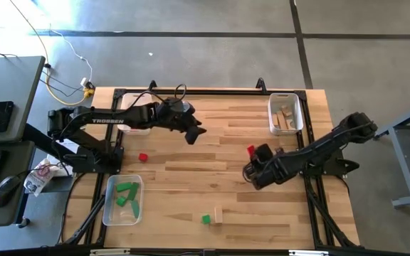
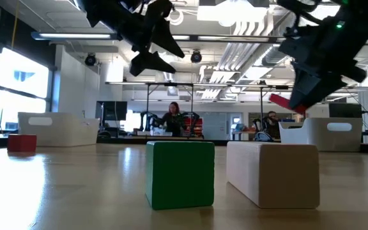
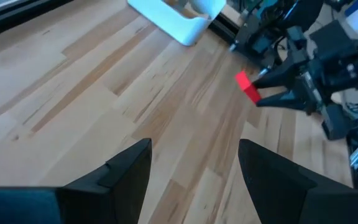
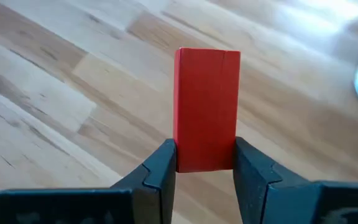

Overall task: Sort & place blocks by color
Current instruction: Put the red block into the white bin

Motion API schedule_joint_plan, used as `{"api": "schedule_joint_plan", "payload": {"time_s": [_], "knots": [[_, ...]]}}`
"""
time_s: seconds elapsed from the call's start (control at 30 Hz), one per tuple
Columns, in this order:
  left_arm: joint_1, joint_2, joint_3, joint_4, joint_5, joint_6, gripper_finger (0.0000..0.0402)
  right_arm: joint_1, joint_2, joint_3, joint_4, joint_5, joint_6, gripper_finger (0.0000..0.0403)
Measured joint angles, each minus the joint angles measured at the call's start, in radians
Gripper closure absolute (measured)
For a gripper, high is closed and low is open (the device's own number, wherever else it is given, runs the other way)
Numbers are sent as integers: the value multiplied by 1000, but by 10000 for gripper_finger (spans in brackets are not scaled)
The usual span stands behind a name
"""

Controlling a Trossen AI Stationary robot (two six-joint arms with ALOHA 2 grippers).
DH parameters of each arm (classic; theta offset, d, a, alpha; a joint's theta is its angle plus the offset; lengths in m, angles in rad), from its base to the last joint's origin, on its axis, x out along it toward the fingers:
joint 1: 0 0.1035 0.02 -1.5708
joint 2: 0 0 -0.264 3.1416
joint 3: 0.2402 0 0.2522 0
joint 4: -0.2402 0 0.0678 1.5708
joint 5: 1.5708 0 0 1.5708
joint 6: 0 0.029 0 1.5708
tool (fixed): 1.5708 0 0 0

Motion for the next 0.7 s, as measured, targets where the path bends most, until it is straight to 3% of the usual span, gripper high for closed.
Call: {"api": "schedule_joint_plan", "payload": {"time_s": [0.47, 0.7], "knots": [[-17, 0, 0, 80, 0, -37, 174, -163, 0, 104, 285, 44, -738, 304], [-35, 0, 0, 90, 0, -61, 174, -226, 0, 118, 412, 28, -1022, 304]]}}
